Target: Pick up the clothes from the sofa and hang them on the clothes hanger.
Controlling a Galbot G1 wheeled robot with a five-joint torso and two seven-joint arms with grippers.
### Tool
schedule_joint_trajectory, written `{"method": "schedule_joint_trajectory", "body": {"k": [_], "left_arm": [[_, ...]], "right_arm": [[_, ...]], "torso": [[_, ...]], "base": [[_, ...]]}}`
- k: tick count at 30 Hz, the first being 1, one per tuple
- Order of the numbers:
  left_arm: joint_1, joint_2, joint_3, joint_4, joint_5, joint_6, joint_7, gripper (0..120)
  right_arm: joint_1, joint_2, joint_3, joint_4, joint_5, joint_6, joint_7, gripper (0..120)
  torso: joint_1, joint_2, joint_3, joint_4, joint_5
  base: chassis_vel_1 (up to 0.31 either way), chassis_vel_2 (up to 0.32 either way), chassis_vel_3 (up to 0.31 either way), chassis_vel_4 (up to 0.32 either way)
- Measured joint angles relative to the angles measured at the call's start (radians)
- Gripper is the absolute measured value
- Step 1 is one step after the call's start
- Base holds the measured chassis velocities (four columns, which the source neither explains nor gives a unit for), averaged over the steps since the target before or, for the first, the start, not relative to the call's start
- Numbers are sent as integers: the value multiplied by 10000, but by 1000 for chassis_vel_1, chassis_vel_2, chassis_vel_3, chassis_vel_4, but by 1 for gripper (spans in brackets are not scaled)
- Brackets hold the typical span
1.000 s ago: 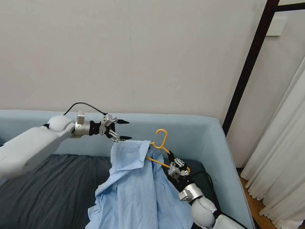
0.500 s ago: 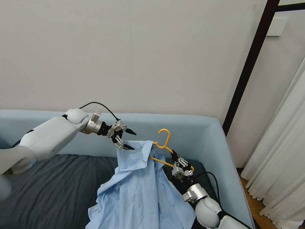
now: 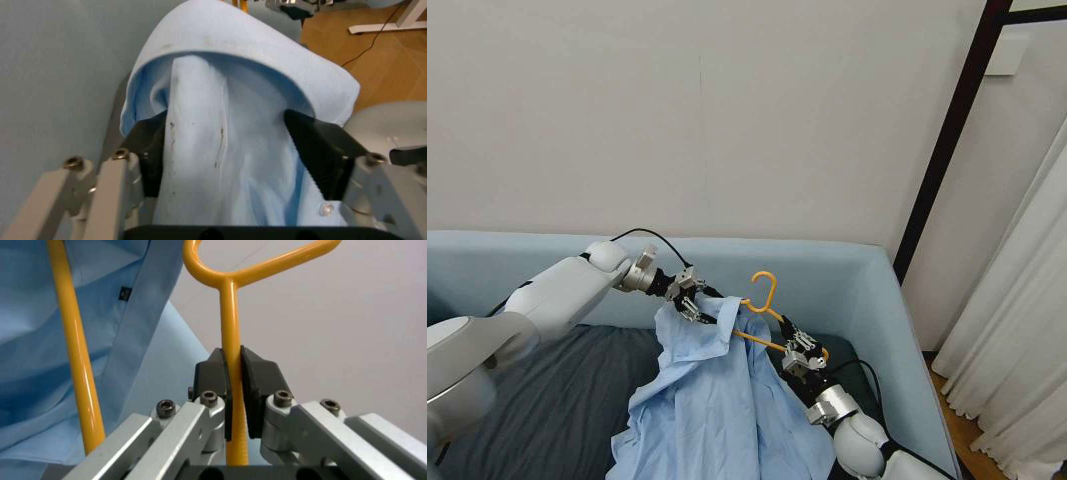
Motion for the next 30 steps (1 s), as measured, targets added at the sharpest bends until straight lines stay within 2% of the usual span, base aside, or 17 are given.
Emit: {"method": "schedule_joint_trajectory", "body": {"k": [3, 4, 8, 10, 14, 21, 26, 30], "left_arm": [[-48, -441, -110, 499, 154, -63, 106, 45], [-48, -441, -110, 499, 154, -63, 106, 45], [-65, -658, -106, 532, 158, -126, 45, 26], [-64, -713, -95, 532, 157, -134, 32, 23], [-60, -832, -49, 452, 151, -183, -42, 7], [-29, -840, 57, 220, 138, -288, -117, 7], [69, -602, 132, -194, 59, -326, -226, 7], [185, -323, 163, -516, -20, -326, -366, 7]], "right_arm": [[-219, -136, 185, 53, -27, 124, 9, 4], [-219, -136, 185, 53, -27, 124, 9, 4], [-358, -240, 314, 55, -106, 270, 15, 4], [-401, -244, 348, 84, -109, 271, 18, 4], [-612, -262, 517, 210, -137, 272, 69, 4], [-934, -355, 730, 423, -165, 271, 126, 4], [-1004, -436, 748, 523, -169, 289, 131, 4], [-1065, -465, 745, 627, -157, 395, 131, 11]], "torso": [[0, 0, 0, -6, 0], [0, 0, 0, -6, 0], [0, 0, 0, 0, -1], [0, 1, 0, 0, -1], [0, 1, 0, -3, 0], [0, 0, -1, -3, -1], [0, 1, 0, -3, -2], [0, 0, -1, 0, -3]], "base": [[0, 0, 0, 0], [0, 0, 0, 0], [0, 0, 0, 0], [0, 0, 0, 0], [0, 0, 0, 0], [0, 0, 0, 0], [0, 0, 0, 0], [0, 0, 0, 0]]}}
